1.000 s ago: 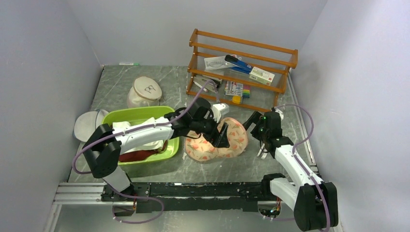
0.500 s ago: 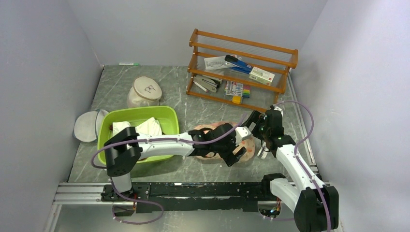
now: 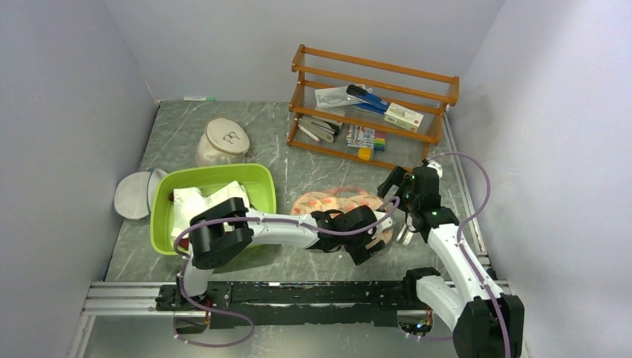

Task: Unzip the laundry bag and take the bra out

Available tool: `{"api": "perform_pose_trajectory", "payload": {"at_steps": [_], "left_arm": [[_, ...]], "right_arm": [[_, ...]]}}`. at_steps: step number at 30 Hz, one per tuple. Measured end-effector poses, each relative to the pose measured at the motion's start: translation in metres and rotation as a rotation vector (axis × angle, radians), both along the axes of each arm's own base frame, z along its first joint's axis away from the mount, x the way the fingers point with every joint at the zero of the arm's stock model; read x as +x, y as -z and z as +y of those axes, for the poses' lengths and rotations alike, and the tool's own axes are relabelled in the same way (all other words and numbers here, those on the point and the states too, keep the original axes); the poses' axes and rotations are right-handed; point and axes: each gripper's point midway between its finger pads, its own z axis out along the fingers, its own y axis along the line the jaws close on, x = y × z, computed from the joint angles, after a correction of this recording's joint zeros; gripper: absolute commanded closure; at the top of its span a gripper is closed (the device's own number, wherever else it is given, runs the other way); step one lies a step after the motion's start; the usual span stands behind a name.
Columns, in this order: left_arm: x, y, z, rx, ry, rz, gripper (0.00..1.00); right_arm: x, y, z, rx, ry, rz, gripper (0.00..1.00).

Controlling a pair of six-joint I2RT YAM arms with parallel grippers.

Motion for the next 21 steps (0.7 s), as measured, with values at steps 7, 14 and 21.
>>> {"api": "perform_pose_trajectory", "payload": {"at_steps": [7,14,21], "left_arm": [[0.029,0.009,0.003,0.04,-0.098,-0.069,0.56],[0.057,0.004,0.028,-0.021,-0.13,0.107,0.83],[0.107,-0.015,0.064,-0.107,-0.266,0.27,0.93]], "right_arm": [[0.004,-0.006,0.008,0.013,-0.058,-0.035,0.0],[0.011,-0.003,0.018,0.042,-0.127,-0.109,0.0],[0.003,-0.001,0.033,0.051,-0.244,-0.105,0.03]]}}
